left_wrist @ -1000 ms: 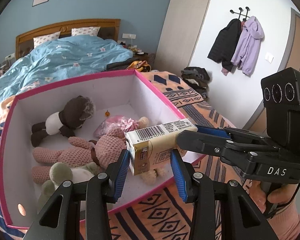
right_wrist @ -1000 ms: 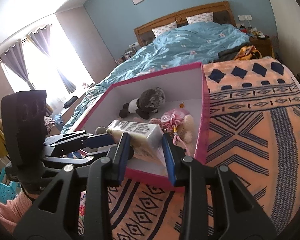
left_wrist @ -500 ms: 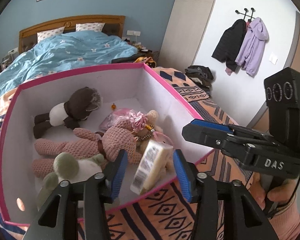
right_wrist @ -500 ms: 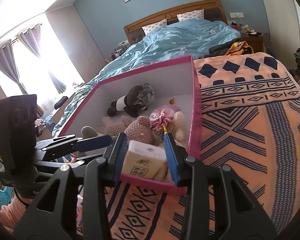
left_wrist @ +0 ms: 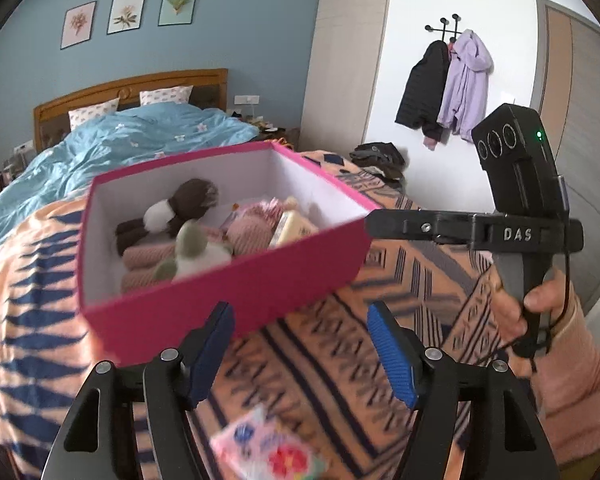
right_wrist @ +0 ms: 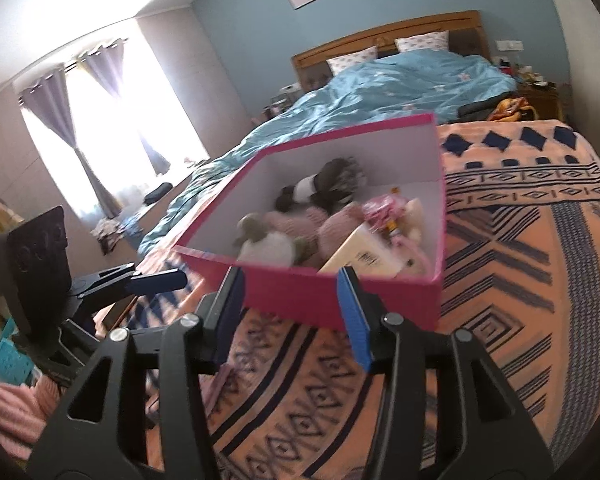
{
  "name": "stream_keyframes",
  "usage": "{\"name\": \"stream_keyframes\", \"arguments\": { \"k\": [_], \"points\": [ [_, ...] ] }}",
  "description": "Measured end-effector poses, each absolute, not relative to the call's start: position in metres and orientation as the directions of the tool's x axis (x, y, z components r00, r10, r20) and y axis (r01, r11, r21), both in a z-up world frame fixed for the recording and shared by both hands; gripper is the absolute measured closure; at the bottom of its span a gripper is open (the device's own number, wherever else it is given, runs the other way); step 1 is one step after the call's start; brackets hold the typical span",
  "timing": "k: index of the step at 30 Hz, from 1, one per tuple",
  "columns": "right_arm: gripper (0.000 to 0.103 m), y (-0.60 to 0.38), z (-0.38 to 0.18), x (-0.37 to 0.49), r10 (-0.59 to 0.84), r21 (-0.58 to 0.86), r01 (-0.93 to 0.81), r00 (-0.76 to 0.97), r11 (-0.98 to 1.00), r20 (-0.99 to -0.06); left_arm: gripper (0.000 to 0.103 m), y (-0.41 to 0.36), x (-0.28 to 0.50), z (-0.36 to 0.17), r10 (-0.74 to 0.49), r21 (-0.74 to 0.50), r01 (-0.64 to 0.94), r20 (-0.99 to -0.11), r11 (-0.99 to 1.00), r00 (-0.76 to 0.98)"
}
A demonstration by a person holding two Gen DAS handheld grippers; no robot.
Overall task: Organize objects
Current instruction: 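Move the right gripper to the pink flower tissue pack on the blanket, then close the right gripper on the pink flower tissue pack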
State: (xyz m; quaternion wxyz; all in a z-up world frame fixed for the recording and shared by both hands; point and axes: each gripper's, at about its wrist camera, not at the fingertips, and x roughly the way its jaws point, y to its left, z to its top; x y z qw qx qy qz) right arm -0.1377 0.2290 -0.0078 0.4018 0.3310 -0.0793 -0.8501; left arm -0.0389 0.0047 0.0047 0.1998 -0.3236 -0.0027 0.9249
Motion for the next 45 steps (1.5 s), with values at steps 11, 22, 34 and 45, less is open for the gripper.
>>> {"name": "stream_keyframes", "arguments": {
  "k": [11,22,34,45],
  "points": [
    [0.053,0.195,-0.06,-0.099,-0.765,0.456,0.673,-0.265,-0.583,-0.587,0.032,-0.029,-0.011,-0.054,0.337,-0.245,-0.231,-0.697,-0.942,-0.633],
    [0.053,0.181,-0.095,-0.082,-0.77,0.522,0.647,-0.163,-0.556,-0.617,0.032,-0.019,0.006,-0.081,0.391,-0.306,-0.244,-0.726,-0.92,-0.566],
    [0.053,0.208,-0.099,-0.087,-0.748,0.542,0.566,-0.223,-0.621,-0.625,0.033,0.03,-0.003,-0.069,0.514,-0.333,-0.401,-0.67,-0.853,-0.536],
    [0.053,0.19,-0.106,-0.095,-0.755,0.554,0.564,-0.207,-0.612,-0.623,0.061,-0.02,-0.029,-0.07,0.408,-0.315,-0.259,-0.697,-0.913,-0.589]
  ]
}}
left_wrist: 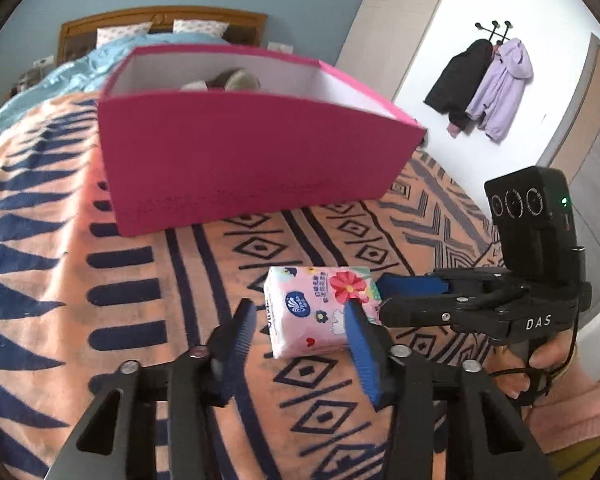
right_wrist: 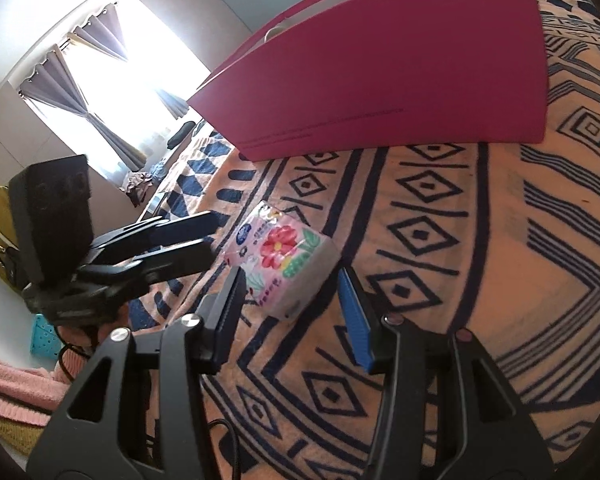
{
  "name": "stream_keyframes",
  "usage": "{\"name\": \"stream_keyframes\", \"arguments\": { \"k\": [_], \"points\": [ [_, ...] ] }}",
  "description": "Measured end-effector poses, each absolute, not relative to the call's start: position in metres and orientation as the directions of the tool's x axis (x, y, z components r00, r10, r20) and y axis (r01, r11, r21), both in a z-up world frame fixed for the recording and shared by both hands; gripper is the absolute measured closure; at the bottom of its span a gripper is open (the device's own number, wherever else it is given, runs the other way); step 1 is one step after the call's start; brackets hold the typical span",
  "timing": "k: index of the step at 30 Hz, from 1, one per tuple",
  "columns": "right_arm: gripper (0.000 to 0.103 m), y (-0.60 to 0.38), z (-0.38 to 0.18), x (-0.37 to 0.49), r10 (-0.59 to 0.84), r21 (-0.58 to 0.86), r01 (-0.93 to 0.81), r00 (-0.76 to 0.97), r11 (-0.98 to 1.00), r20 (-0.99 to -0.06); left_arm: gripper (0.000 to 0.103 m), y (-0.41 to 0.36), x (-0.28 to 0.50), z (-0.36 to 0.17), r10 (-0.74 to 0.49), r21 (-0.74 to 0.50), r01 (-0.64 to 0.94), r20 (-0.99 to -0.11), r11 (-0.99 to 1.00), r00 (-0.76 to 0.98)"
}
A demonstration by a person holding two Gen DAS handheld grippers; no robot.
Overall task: Organize objects
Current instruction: 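Close the right gripper on the pink flower tissue pack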
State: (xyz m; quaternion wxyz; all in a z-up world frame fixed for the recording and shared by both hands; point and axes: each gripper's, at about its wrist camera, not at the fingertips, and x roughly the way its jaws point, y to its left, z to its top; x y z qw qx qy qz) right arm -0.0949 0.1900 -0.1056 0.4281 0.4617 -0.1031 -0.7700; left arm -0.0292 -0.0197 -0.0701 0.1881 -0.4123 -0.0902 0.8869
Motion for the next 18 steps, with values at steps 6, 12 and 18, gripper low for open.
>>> {"name": "stream_keyframes", "arguments": {
  "k": [6,12,18],
  "points": [
    [0.058,0.188,-0.11,-0.1,-0.752,0.563,0.548,-0.205,-0.619,-0.627,0.067,-0.012,-0.039,-0.084,0.438,-0.351,-0.262,-0.71,-0.899,-0.551],
    [0.062,0.189,-0.112,-0.102,-0.74,0.553,0.54,-0.219,-0.634,-0.636,0.067,-0.006,-0.04,-0.085,0.463,-0.377,-0.269,-0.705,-0.886,-0.537],
    [0.061,0.199,-0.106,-0.1,-0.73,0.534,0.539,-0.252,-0.652,-0.636,0.067,0.004,-0.038,-0.078,0.495,-0.398,-0.294,-0.686,-0.869,-0.534]
  ]
}}
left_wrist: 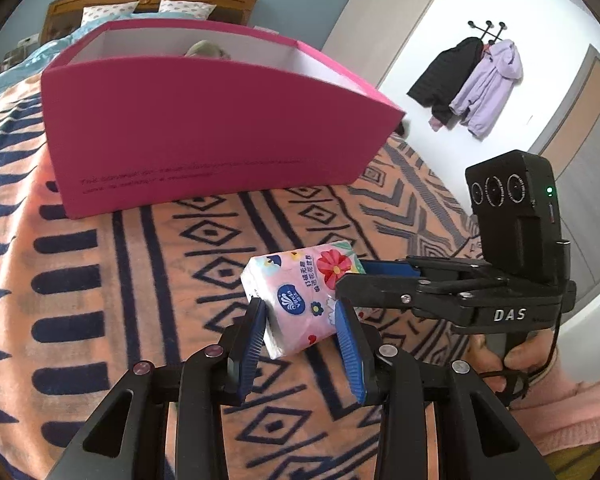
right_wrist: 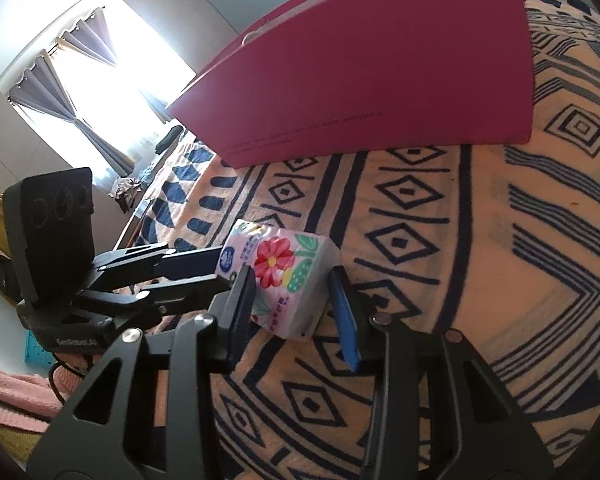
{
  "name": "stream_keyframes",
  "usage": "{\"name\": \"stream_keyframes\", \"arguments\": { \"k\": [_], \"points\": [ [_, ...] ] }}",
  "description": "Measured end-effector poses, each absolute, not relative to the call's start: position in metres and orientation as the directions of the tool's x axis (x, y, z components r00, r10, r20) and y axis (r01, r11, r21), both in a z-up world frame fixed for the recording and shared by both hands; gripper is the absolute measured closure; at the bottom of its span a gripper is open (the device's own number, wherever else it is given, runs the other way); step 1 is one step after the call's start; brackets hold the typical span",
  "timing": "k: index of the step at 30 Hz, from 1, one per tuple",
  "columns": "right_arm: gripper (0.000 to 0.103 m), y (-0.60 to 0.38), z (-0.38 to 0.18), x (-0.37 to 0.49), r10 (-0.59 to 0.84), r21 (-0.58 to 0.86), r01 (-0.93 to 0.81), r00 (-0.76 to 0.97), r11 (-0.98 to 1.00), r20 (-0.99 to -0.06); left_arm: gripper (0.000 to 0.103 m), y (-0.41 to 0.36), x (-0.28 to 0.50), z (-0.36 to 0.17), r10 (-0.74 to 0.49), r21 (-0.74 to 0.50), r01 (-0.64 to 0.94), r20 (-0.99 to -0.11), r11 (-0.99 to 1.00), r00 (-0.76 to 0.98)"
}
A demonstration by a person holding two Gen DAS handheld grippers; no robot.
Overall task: Organize objects
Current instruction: 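Close the right gripper on the pink flower tissue pack, then lift the pink flower pack with the right gripper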
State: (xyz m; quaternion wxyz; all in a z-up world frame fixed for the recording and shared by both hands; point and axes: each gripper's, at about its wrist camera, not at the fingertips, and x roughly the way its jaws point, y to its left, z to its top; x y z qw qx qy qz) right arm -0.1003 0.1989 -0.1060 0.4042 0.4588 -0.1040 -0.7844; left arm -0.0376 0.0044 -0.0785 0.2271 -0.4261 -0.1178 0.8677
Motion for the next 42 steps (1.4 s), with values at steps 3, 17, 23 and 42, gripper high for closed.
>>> {"name": "stream_keyframes", "arguments": {
  "k": [3,17,23,42],
  "points": [
    [0.061,0.202,-0.102,-0.099,-0.728,0.527,0.539,-0.269,-0.656,-0.631,0.067,0.009,-0.038,-0.073,0.499,-0.392,-0.308,-0.677,-0.867,-0.542],
    [0.061,0.219,-0.086,-0.097,-0.719,0.509,0.527,-0.347,-0.681,-0.603,0.067,0.031,-0.042,-0.058,0.518,-0.379,-0.354,-0.651,-0.855,-0.555],
    [0.061,0.225,-0.079,-0.095,-0.716,0.5,0.528,-0.369,-0.687,-0.593,0.067,0.036,-0.044,-0.052,0.521,-0.371,-0.367,-0.643,-0.853,-0.561],
    [0.061,0.237,-0.064,-0.092,-0.707,0.475,0.535,-0.415,-0.699,-0.573,0.067,0.045,-0.047,-0.036,0.524,-0.351,-0.392,-0.623,-0.85,-0.58]
  ]
}}
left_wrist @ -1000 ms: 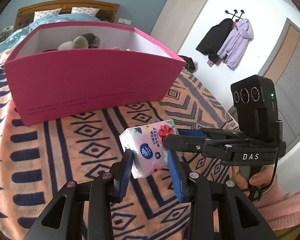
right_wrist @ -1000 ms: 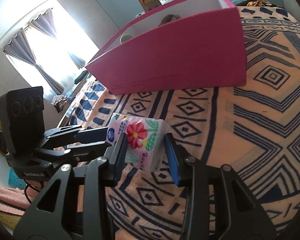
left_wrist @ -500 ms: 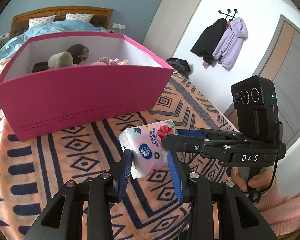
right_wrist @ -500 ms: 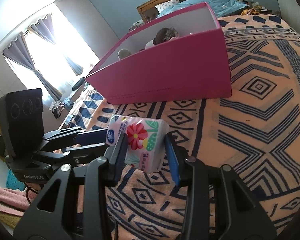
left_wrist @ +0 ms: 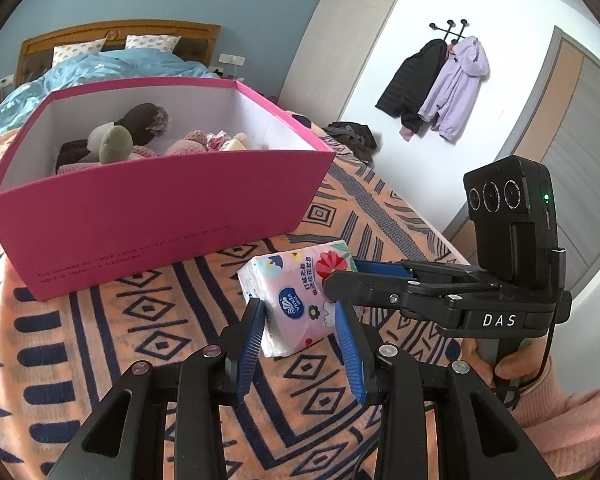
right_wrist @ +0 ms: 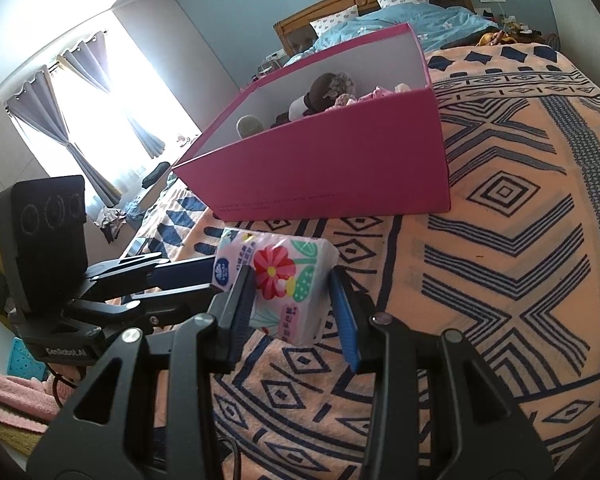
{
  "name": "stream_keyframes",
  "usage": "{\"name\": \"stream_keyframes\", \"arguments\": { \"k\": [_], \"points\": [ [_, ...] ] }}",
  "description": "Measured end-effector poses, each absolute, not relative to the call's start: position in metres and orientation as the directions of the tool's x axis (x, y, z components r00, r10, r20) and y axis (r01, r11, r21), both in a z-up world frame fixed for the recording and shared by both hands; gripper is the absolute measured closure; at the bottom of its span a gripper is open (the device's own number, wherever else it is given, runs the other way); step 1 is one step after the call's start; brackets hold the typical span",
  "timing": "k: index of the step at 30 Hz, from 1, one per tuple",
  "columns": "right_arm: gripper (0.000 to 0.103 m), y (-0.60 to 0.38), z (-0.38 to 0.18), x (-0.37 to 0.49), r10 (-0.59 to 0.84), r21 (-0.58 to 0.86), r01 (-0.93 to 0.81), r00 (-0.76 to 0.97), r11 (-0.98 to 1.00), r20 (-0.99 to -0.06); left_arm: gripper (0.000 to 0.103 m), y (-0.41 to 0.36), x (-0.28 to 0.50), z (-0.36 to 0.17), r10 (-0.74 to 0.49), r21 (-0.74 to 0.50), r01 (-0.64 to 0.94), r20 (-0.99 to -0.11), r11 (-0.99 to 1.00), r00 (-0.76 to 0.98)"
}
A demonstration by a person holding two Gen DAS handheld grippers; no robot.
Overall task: Organize objects
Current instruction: 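Lift the pink flower pack with the right gripper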
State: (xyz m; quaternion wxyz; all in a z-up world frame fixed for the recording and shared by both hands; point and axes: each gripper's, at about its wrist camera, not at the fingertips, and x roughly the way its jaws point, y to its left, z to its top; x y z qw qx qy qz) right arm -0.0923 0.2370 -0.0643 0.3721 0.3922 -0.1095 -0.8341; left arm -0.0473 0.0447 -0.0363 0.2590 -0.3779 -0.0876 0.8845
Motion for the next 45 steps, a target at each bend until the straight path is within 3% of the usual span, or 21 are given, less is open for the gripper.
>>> {"name": "stream_keyframes", "arguments": {
  "k": [45],
  "points": [
    [0.061,0.238,-0.037,-0.096,-0.713,0.438,0.57,-0.471,-0.695,-0.519,0.067,0.045,-0.061,-0.014,0.505,-0.32,-0.392,-0.591,-0.863,-0.629]
  ]
}}
